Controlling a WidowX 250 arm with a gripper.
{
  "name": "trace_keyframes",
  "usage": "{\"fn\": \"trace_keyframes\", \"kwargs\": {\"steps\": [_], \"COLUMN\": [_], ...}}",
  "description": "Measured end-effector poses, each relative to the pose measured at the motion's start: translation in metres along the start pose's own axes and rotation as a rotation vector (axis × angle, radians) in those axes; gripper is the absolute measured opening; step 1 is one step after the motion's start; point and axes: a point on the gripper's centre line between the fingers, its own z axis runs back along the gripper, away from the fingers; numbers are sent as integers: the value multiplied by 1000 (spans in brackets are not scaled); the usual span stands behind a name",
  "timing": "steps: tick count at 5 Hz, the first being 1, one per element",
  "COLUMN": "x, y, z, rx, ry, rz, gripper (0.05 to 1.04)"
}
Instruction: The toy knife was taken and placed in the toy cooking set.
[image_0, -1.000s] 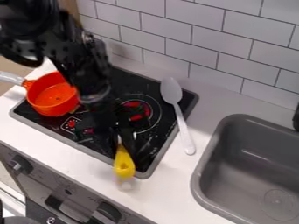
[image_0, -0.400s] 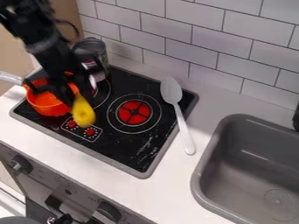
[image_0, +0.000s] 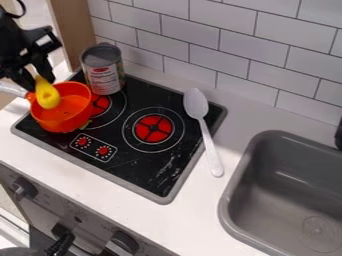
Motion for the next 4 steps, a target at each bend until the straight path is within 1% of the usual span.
{"fn": "trace_keyframes", "kwargs": {"steps": [1, 2, 3, 4], "x": [24, 32, 34, 27], "y": [3, 0, -4, -3], "z": [-13, -22, -27, -32], "rx": [33, 59, 70, 76], "ry": [-8, -38, -63, -45], "rz": [52, 83, 63, 45], "gripper": [298, 298, 298, 298]}}
